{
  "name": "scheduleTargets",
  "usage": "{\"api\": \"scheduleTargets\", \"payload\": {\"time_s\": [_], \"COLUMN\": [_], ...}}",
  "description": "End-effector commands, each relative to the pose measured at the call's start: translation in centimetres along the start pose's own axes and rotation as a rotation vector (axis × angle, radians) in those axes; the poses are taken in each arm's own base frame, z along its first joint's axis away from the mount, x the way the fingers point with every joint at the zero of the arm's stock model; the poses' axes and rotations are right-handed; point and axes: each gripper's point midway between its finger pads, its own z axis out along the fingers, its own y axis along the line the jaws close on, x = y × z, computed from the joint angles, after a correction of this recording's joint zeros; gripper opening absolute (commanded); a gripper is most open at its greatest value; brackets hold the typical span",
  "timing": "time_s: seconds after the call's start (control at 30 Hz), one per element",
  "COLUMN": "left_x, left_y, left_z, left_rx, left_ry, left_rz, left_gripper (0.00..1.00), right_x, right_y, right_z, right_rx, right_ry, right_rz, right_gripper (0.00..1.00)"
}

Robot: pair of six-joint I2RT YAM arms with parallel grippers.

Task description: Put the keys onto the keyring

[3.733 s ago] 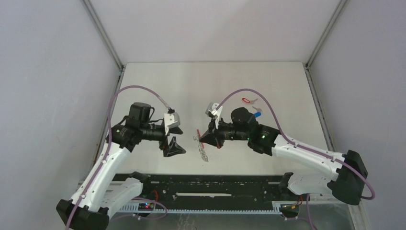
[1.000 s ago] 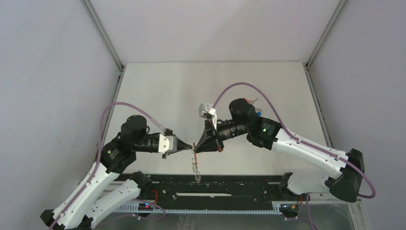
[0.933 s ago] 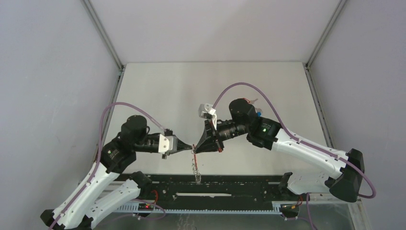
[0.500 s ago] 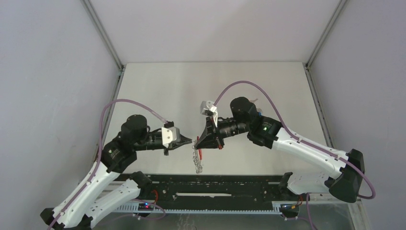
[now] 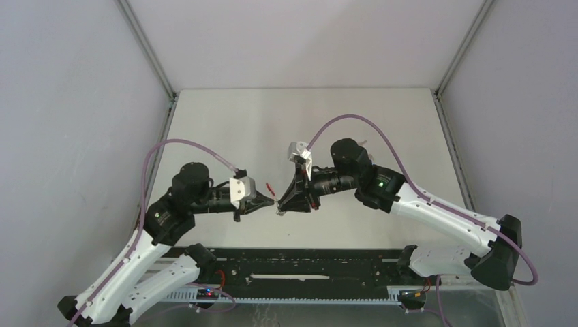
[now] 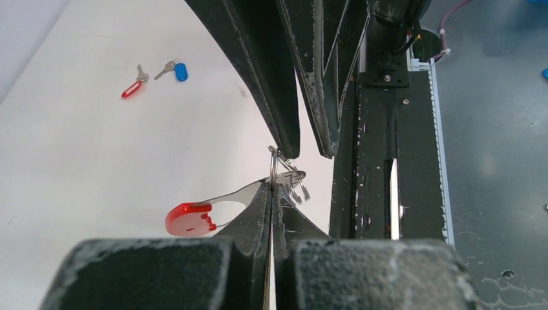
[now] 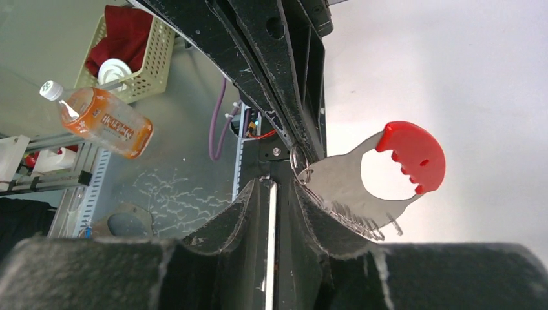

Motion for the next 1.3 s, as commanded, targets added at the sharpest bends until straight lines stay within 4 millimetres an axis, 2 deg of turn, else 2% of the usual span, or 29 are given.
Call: {"api": "scheduleTargets", "payload": {"time_s": [0.0, 0.1, 0.3, 0.4, 0.63, 0.8, 0.87, 1.27], "left_x": [-2.6, -2.2, -1.8, -1.9, -2.3, -2.6, -2.6, -3.2], "left_y": [0.0, -0.2, -0.2, -0.3, -0.4, -0.6, -0.7, -0.9], "left_z": [-0.5, -0.5, -1.0, -1.2, -1.5, -1.6, -1.6, -1.8], "left_rx": [0.008, 0.017, 0.004, 0.011, 0.013, 0.014, 0.018, 0.014], "left_ry": [-0.044, -0.033, -0.042, -0.05, -0.057, -0.068, -0.07, -0.084], "left_rz": [0.011, 0.028, 0.154, 0.234, 0.344, 0.332, 0.327, 0.291], "left_gripper": [0.0, 0.0, 0.0, 0.0, 0.0, 0.0, 0.0, 0.0], "right_x": [-3.0, -3.3, -5.0, -5.4, -5.6, -3.6, -2.9, -2.7], "right_y": [0.8, 0.6, -0.7, -0.9, -1.8, -3.0, -2.5, -1.0], "right_z": [-1.4, -1.9, -4.0, -4.1, -3.3, -1.8, -1.0, 0.1], "right_rx": [0.033, 0.056, 0.172, 0.172, 0.164, 0.223, 0.21, 0.189], "right_ry": [-0.07, -0.082, -0.142, -0.148, -0.101, -0.031, -0.012, -0.042], "right_rz": [-0.073, -0.084, -0.153, -0.201, -0.227, -0.202, -0.208, -0.194], "right_gripper": [0.32, 0.36, 0.56, 0.62, 0.62, 0.61, 0.61, 0.6]}}
